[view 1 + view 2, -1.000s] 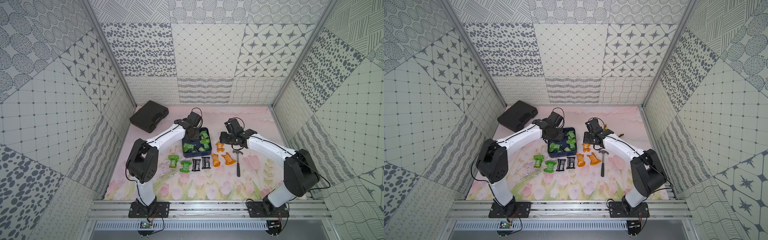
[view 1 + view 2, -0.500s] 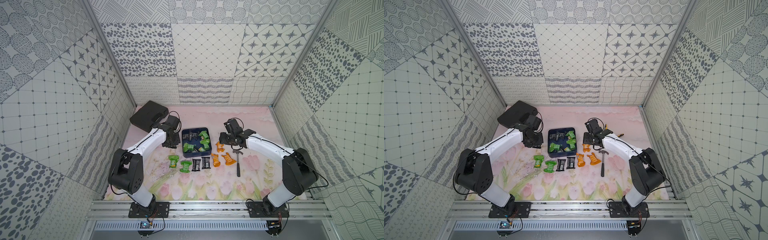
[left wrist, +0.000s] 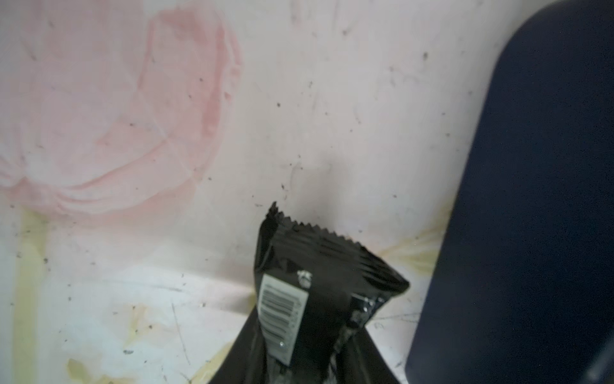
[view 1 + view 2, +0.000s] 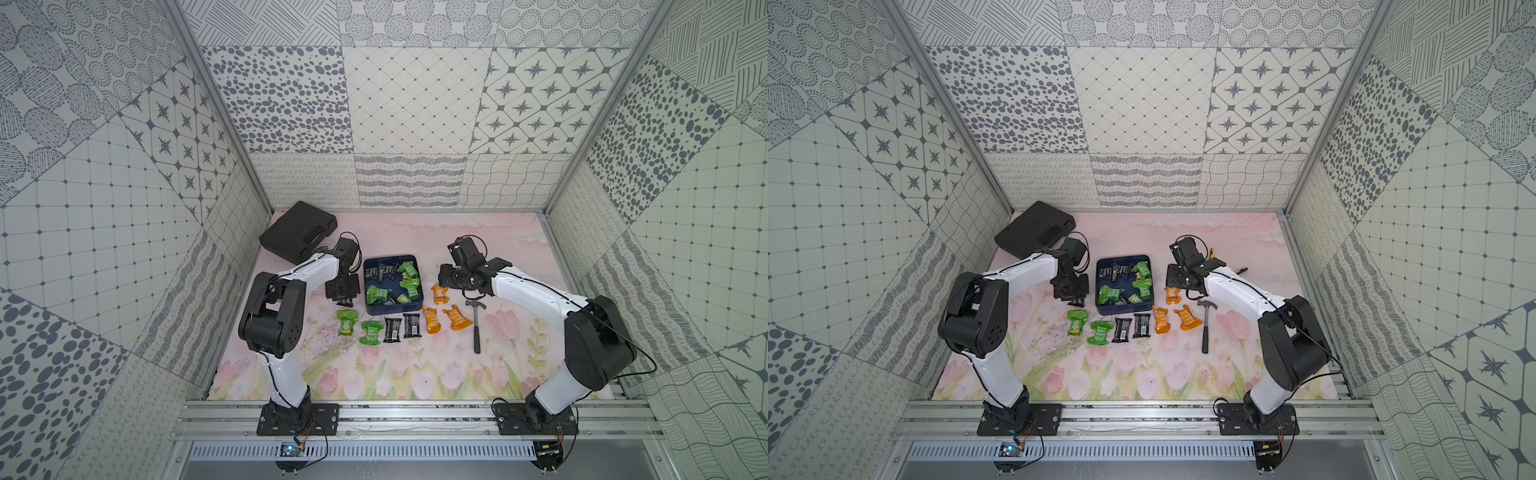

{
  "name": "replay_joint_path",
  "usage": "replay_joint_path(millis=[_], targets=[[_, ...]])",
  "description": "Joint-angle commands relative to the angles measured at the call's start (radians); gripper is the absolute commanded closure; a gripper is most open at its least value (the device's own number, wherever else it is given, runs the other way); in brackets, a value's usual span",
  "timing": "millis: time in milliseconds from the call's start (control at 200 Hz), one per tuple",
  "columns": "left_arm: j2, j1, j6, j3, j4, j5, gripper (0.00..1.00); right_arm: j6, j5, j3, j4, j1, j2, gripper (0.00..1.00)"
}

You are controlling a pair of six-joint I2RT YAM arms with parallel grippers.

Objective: Take the cookies out of the storage box
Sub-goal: Place the cookie at the center of the board, then pick up the cookie from the storage box.

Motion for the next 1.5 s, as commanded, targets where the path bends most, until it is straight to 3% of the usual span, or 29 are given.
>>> replay_joint_path(millis=[0,120,255,650,860,1085,1496], targets=[[0.032,0.007,0.049,0.014,0.001,0.039,0.63,-0.038,0.012,0.037,0.003,0.0,-0.016,0.41],[0.029,0.008,0.047,0.017,-0.007,0.026,0.53,-0.092,0.015,0.082,-0.018,0.019,-0.001,0.41],[-0.011,0.009,0.03,0.022,-0.005,0.022,0.49,-0.19,-0.012,0.142,-0.022,0.058,0.027,0.41],[-0.253,0.009,-0.166,-0.06,0.06,-0.113,0.42,-0.687,-0.231,0.355,-0.032,0.181,0.229,0.4],[-0.401,0.008,-0.384,-0.192,0.148,-0.121,0.43,-0.732,-0.326,0.484,-0.053,0.197,0.376,0.39],[-0.515,0.009,-0.594,-0.335,0.237,-0.081,0.43,-0.816,-0.335,0.569,-0.096,0.229,0.49,0.39],[-0.597,0.011,-0.645,-0.366,0.25,-0.172,0.43,-0.903,-0.297,0.66,-0.156,0.264,0.618,0.38]])
